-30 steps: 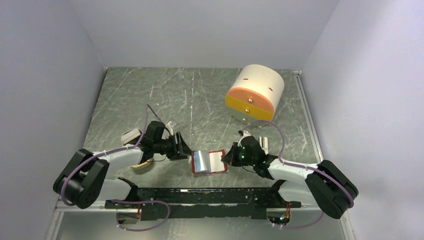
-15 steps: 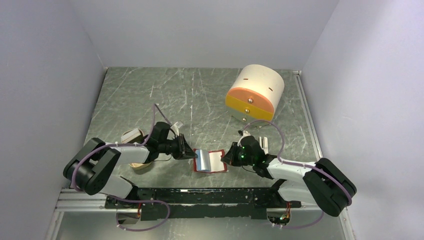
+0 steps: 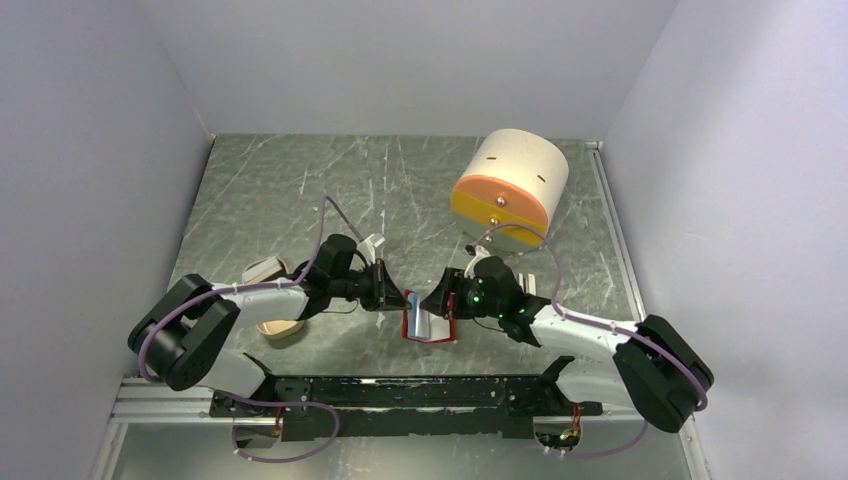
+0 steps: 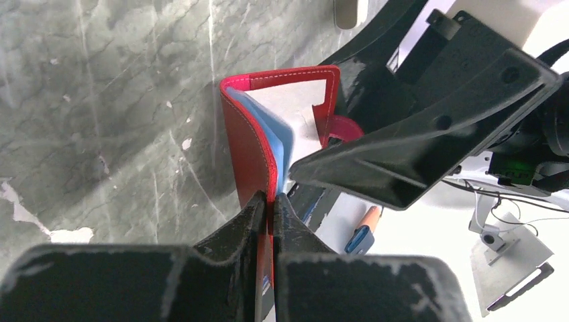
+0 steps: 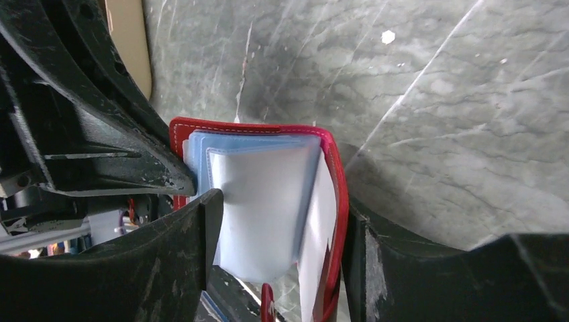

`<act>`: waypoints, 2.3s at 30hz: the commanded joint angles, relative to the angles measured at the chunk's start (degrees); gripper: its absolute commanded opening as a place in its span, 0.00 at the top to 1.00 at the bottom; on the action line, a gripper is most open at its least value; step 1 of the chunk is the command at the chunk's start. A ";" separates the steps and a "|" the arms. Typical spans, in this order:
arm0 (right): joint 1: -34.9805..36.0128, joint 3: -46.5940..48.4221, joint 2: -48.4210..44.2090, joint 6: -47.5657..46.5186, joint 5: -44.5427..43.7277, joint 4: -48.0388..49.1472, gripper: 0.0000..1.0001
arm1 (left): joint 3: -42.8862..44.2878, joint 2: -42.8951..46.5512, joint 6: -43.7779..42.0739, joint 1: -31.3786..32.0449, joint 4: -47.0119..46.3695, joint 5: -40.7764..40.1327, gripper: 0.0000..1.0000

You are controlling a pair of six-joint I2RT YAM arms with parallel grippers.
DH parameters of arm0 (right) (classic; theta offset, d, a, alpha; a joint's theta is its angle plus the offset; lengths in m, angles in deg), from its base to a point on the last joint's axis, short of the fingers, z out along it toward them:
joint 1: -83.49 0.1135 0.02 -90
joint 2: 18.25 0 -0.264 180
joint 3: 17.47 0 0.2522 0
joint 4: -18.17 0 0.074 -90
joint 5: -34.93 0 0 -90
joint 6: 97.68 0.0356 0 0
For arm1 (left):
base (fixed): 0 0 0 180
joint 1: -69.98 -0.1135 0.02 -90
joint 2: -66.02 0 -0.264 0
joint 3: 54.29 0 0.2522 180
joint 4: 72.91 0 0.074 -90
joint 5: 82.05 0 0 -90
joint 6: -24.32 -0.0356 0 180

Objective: Put the credit cards into the card holder
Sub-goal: Open the card holder at the center of the board.

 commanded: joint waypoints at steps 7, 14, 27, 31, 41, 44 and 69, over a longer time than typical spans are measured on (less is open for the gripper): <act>2.95 1.66 4.64 2.00 1.14 4.16 0.31 | 3.82 -0.94 -1.54 2.54 1.99 -1.35 0.91; 3.02 1.41 2.83 2.34 0.81 3.39 0.26 | 5.98 -0.26 -3.00 2.99 10.31 -7.89 0.91; 4.52 2.40 5.20 2.96 -0.43 2.30 0.17 | 6.66 3.90 0.22 3.10 13.81 -9.19 0.85; 4.64 2.58 5.95 2.87 -0.29 3.02 0.16 | 6.30 4.44 0.72 3.17 13.16 -8.73 0.83; 4.99 2.63 8.30 2.95 -0.76 4.07 0.16 | 4.96 5.18 1.65 3.22 11.73 -8.79 0.91; 4.98 2.88 8.45 2.68 -1.44 3.24 0.22 | 4.71 5.52 1.61 3.18 12.30 -9.42 0.91; 6.08 4.19 7.73 2.28 -5.46 -0.90 0.14 | 6.00 6.01 -0.10 3.26 18.20 -13.96 0.91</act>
